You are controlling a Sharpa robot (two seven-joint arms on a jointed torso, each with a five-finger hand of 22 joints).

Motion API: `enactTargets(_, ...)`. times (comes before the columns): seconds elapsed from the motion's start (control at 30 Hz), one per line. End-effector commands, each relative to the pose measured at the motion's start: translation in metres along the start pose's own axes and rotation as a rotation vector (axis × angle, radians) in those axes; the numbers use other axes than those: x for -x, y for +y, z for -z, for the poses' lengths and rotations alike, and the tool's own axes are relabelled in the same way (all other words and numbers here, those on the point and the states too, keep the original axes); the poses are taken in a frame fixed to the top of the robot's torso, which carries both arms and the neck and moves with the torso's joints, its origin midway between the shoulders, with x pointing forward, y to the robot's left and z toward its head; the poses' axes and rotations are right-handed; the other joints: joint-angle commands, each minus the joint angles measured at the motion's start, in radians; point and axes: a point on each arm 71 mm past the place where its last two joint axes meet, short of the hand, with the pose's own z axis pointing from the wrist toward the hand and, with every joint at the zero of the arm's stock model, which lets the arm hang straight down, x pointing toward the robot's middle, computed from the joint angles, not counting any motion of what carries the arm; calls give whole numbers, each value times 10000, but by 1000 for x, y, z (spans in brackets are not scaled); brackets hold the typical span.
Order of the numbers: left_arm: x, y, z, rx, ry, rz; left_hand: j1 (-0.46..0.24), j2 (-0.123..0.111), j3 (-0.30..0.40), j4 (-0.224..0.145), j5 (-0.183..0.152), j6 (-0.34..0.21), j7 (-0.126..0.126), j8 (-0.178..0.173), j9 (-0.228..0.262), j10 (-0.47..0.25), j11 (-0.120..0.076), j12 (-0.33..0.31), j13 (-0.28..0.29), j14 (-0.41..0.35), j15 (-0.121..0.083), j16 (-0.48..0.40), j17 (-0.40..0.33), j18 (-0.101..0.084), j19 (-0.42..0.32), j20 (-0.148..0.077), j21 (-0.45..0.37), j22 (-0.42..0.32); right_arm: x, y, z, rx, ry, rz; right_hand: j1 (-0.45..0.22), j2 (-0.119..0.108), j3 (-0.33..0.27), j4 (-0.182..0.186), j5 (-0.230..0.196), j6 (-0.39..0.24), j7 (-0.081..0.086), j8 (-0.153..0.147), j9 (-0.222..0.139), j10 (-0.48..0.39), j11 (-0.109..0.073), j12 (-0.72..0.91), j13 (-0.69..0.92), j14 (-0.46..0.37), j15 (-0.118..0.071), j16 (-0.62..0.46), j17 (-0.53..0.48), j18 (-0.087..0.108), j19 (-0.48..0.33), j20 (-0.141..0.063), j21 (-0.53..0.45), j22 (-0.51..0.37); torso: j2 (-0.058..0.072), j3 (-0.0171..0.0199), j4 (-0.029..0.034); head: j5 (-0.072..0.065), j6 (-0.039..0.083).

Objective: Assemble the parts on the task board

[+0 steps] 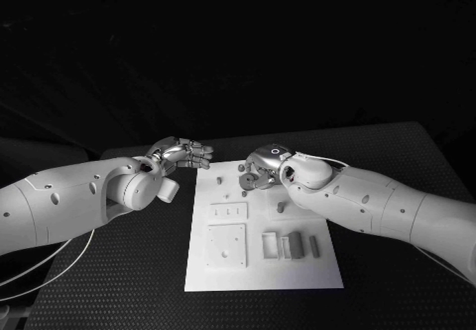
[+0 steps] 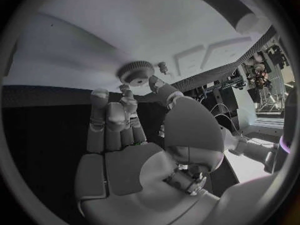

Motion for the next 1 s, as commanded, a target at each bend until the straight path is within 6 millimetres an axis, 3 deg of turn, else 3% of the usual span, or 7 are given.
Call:
enactTargets(0.03, -2, -2, -1, -110, 133, 61, -22, -26, -24, -3, -2, -1, 85, -57, -3, 0, 46, -45, -4, 47, 26, -65, 14, 125, 35, 8, -45, -13, -3, -1, -1, 29, 328, -149, -67, -78, 3, 107, -3, -395, 303, -56, -23, -41, 75, 75, -17, -7, 94, -29, 16, 297, -41, -51, -70, 174, 2, -12, 737, -16, 3)
enactTargets(0.67, -3, -2, -2, -103, 150, 58, -31, -25, -27, -4, -2, -11, 94, -65, -4, -4, 50, -57, -5, 53, 24, -73, 25, 127, 40, 7, -51, -12, -5, 3, -7, 84, 664, -351, -196, -38, -36, 284, -4, -445, 328, -77, -54, -111, 101, 123, -38, -57, 120, -18, 41, 297, -84, -45, -74, 181, 6, -2, 741, -27, -40)
enactTargets(1.0, -3, -2, -2, -102, 159, 59, -32, -23, -26, -5, -2, -13, 96, -67, -4, -5, 51, -62, -5, 55, 24, -77, 30, 128, 42, 6, -54, -11, -8, 0, -9, 17, 890, -308, -133, 186, -59, 247, -8, -420, 325, -52, -58, -147, 99, 172, -51, -81, 119, -1, 59, 297, -114, -52, -60, 191, 3, -6, 748, -31, -72)
